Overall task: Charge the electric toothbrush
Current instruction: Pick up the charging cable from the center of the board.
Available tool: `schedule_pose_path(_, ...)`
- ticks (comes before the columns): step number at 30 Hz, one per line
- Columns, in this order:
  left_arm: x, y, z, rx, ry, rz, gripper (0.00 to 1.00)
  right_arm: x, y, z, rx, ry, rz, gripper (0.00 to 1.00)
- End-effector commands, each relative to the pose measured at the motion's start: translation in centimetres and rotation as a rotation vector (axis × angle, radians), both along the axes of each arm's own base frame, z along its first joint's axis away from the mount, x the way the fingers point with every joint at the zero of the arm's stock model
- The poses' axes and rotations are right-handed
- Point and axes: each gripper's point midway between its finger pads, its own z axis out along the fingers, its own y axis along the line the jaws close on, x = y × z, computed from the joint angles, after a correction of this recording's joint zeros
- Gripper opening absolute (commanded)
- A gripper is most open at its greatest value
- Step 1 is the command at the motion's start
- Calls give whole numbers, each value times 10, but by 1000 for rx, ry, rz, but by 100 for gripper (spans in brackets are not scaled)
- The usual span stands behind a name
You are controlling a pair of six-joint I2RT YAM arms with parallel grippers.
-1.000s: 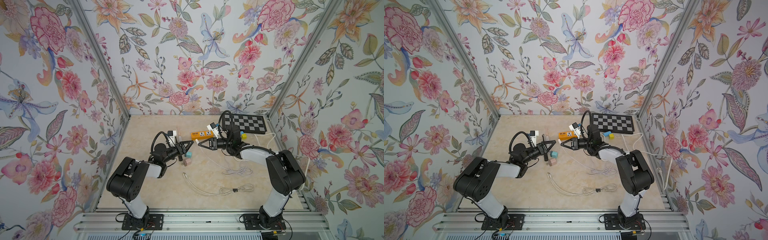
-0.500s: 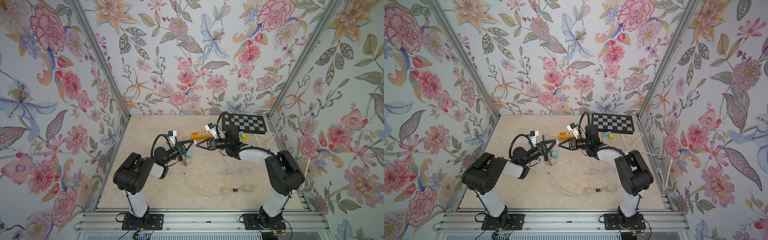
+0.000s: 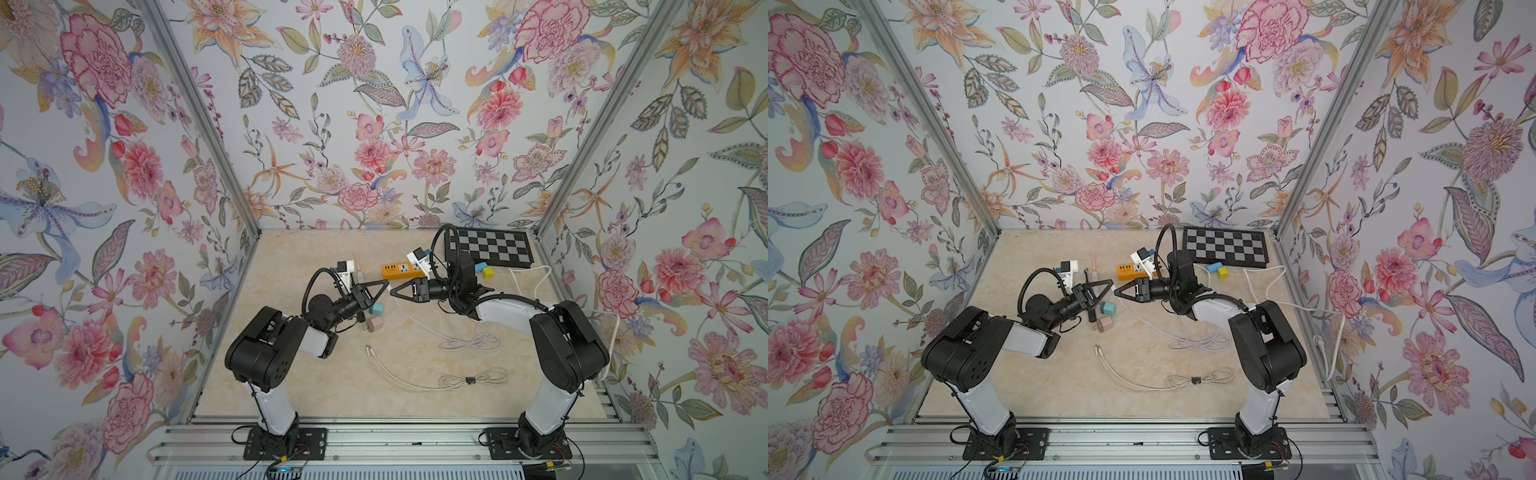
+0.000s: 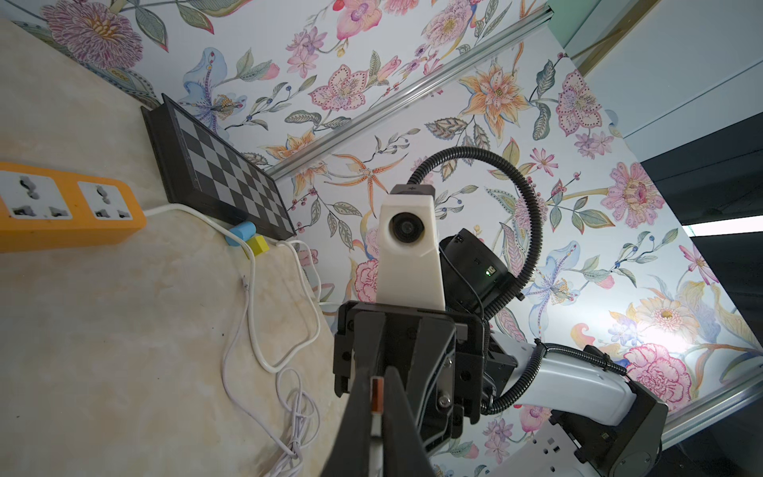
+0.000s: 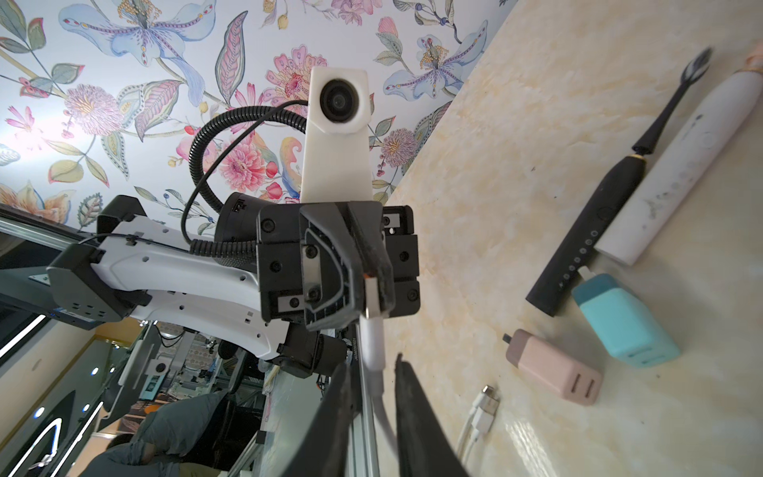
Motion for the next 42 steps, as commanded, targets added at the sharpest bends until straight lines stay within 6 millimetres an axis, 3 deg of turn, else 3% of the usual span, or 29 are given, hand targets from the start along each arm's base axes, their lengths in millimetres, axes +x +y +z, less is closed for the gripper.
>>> schedule_pose_path(1, -9, 10, 47, -105, -129, 45, 0, 6, -7, 26, 23, -91, -113, 32)
schedule_pose_path(6, -4, 21, 57, -147, -95, 149, 0, 14, -16, 52, 201, -94, -309, 44)
schedule_pose_path(13, 1, 9, 64, -230, -83, 129, 0, 11, -6, 66, 425, -21, -300, 49)
schedule_pose_path(17, 3, 14, 63, -253, -80, 159, 0, 9, -6, 64, 467, -21, -293, 53)
schedule_pose_path(19, 2, 17, 62, -255, -81, 174, 0, 6, -3, 61, 459, -18, -276, 47)
schedule_pose_path(22, 2, 19, 62, -256, -79, 184, 0, 3, 0, 55, 448, -6, -276, 26)
schedule_pose_path(24, 0, 18, 64, -265, -85, 177, 0, 2, 1, 54, 449, -8, -276, 20)
schedule_pose_path(29, -2, 18, 64, -282, -85, 176, 0, 3, 4, 54, 448, -17, -282, 22)
schedule_pose_path(34, -4, 17, 67, -294, -93, 172, 0, 5, 11, 48, 438, -4, -271, 31)
schedule_pose_path(40, -6, 16, 73, -299, -106, 161, 0, 9, 12, 42, 430, -2, -283, 32)
schedule_pose_path(42, -6, 15, 72, -296, -105, 161, 0, 9, 12, 43, 434, -6, -282, 25)
